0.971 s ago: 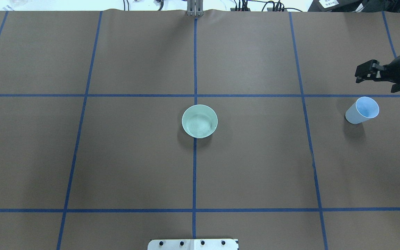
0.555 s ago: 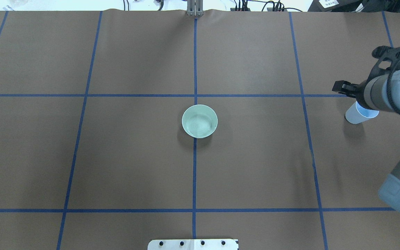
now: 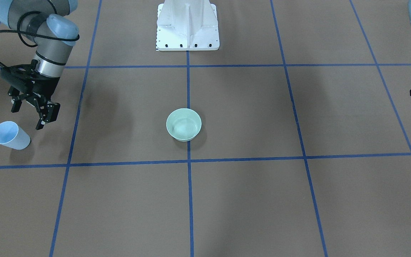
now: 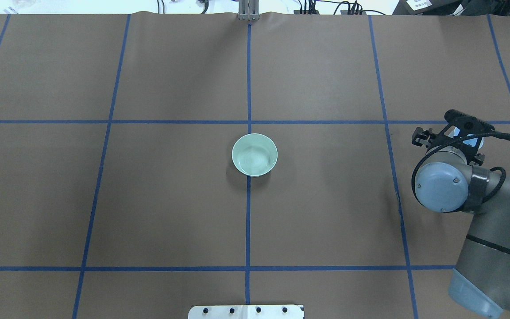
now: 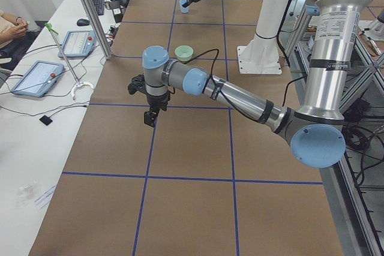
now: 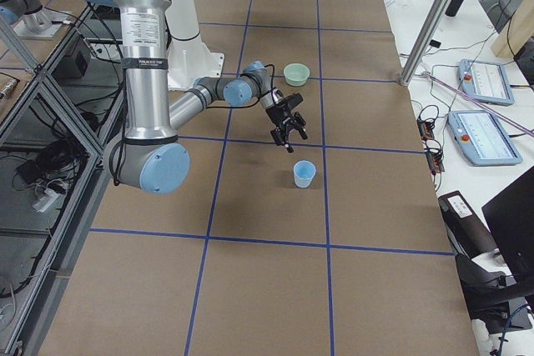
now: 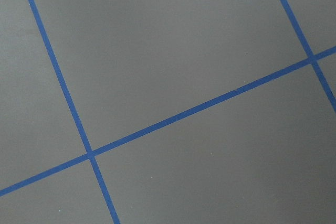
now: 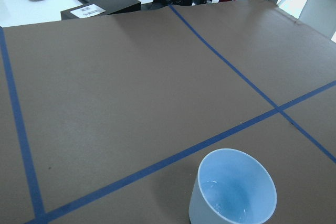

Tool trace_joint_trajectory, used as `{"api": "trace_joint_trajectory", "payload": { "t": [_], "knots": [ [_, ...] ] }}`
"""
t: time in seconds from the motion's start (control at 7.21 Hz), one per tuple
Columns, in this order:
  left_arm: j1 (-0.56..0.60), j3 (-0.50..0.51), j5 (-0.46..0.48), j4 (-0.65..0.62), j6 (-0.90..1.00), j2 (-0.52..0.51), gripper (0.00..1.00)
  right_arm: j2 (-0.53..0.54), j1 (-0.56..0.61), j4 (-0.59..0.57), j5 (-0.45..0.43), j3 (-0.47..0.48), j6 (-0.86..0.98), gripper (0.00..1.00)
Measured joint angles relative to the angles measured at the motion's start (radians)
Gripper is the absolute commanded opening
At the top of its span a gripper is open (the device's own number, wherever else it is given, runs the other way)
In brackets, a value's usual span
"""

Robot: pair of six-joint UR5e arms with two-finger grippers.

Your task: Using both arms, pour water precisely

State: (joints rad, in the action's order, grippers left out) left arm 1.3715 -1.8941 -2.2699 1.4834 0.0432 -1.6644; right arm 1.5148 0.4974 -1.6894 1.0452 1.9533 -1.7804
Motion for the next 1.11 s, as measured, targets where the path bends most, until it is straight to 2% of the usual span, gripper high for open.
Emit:
{"api": "trace_joint_trajectory", "payload": {
  "t": [0.42, 1.11],
  "knots": [
    [0.000, -0.001, -0.009, 0.000, 0.000, 0.000, 1.00, -0.005, -0.023, -0.015, -0.066, -0.077, -0.112, 1.00],
    [0.000, -0.002, -0.010, 0.000, 0.000, 0.000, 1.00, -0.013, -0.033, -0.019, -0.102, -0.201, -0.249, 1.00]
  ]
}}
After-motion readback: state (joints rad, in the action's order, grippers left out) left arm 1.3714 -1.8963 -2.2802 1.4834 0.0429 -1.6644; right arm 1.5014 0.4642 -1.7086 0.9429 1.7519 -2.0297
